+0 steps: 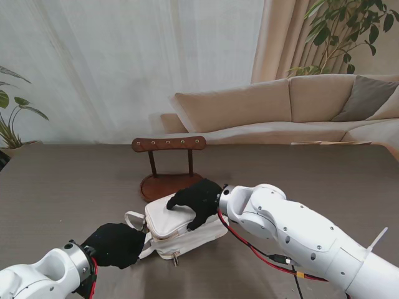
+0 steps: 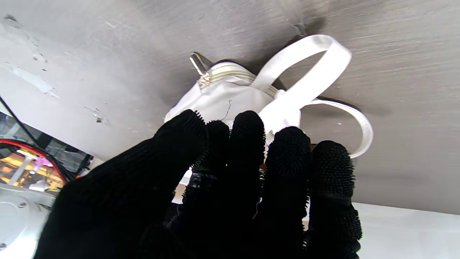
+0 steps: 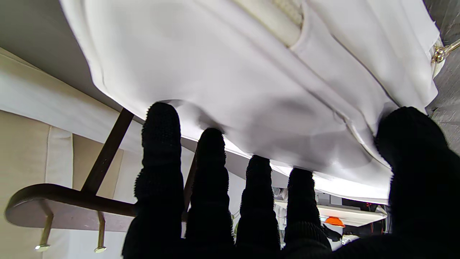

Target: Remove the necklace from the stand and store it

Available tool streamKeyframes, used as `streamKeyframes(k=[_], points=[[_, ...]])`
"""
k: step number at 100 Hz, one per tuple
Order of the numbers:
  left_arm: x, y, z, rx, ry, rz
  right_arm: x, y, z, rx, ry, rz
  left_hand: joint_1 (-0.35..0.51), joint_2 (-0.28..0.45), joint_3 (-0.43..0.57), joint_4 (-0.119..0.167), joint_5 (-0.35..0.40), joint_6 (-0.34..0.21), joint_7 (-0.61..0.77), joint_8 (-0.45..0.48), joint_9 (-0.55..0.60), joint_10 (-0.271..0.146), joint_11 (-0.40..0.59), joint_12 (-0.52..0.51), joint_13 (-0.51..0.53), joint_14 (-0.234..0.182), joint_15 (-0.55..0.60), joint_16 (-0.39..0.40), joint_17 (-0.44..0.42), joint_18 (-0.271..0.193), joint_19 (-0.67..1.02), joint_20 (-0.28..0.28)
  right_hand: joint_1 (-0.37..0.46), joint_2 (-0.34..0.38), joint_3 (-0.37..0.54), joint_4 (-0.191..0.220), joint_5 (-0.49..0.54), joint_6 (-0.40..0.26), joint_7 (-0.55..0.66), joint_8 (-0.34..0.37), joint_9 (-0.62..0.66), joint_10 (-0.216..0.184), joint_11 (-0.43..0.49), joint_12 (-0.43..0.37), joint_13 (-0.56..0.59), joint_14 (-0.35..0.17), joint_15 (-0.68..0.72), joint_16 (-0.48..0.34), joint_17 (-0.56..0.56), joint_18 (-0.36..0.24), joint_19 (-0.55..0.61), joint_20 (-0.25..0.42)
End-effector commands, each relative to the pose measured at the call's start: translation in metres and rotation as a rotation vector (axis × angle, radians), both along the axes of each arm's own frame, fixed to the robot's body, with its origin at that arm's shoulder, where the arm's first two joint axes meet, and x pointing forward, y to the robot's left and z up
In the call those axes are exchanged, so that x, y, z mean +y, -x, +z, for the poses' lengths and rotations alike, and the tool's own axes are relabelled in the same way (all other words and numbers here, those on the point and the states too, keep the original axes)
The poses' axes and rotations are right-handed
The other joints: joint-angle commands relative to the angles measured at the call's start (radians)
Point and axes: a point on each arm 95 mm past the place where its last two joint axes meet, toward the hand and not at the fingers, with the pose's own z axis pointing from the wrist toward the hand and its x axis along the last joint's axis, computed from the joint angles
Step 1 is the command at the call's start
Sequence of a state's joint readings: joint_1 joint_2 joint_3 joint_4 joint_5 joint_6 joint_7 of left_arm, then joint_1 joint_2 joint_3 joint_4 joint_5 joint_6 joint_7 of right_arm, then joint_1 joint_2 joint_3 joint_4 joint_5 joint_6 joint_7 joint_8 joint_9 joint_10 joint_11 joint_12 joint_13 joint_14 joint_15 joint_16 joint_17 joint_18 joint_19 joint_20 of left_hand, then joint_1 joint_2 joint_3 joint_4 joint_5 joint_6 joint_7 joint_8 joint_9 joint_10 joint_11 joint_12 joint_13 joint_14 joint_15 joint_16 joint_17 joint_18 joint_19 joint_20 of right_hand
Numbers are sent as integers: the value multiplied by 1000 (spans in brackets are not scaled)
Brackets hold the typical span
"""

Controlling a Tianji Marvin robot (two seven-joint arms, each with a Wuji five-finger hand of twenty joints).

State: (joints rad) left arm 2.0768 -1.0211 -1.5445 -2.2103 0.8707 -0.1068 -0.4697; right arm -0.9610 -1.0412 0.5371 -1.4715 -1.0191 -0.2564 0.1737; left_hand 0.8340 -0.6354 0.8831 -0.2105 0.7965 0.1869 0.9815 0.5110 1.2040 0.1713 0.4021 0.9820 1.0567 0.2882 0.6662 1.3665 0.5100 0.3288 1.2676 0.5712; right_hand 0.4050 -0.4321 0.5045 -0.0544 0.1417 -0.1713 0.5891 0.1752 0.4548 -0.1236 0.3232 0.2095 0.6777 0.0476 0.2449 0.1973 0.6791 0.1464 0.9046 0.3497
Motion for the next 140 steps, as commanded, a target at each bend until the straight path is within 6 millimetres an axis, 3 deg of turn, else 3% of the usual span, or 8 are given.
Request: streamKeyframes(k=[1, 35, 94, 132, 140], points=[[-11, 5, 9, 6, 9, -44, -25, -1, -36, 64, 111, -57, 31, 10, -9, 16, 40, -125, 82, 8, 2, -9, -1, 9, 3, 4, -6, -6, -15, -33, 1, -10, 69, 121, 18, 47, 251, 60, 189, 109, 158, 28, 108, 53, 56, 25, 17, 21, -468, -14, 36, -29], [-18, 19, 19, -13, 30, -42, -23, -1, -38, 76, 117, -65, 32, 11, -11, 16, 41, -126, 84, 5, 3, -7, -1, 9, 2, 3, 2, -2, -16, -34, 3, -8, 73, 136, 8, 47, 255, 59, 188, 109, 161, 31, 105, 52, 59, 28, 15, 23, -468, -14, 36, -30], [-58, 13, 27, 28, 140, -182, -19, 0, -39, 88, 116, -76, 36, 12, -15, 18, 39, -125, 82, 6, 1, -7, -1, 10, -1, 4, 3, 0, -21, -33, 1, -5, 70, 138, 2, 49, 249, 63, 186, 110, 153, 31, 107, 54, 58, 30, 14, 26, -469, -15, 34, -30], [-62, 16, 27, 108, 261, -193, -18, 0, -41, 96, 112, -81, 47, 8, -21, 23, 48, -131, 73, 0, -4, -3, -9, 12, -13, 16, -4, -1, -43, -28, -4, -1, 66, 137, 3, 50, 243, 65, 186, 111, 148, 32, 108, 55, 56, 29, 14, 26, -470, -14, 31, -30], [-61, 17, 27, 114, 260, -193, -18, 0, -41, 97, 114, -80, 43, 5, -28, 25, 58, -153, 64, -5, -7, -10, -14, 17, -20, 12, -9, -2, -55, -30, -6, 3, 65, 137, 3, 50, 243, 66, 187, 111, 147, 31, 108, 54, 56, 30, 14, 26, -470, -15, 31, -30]])
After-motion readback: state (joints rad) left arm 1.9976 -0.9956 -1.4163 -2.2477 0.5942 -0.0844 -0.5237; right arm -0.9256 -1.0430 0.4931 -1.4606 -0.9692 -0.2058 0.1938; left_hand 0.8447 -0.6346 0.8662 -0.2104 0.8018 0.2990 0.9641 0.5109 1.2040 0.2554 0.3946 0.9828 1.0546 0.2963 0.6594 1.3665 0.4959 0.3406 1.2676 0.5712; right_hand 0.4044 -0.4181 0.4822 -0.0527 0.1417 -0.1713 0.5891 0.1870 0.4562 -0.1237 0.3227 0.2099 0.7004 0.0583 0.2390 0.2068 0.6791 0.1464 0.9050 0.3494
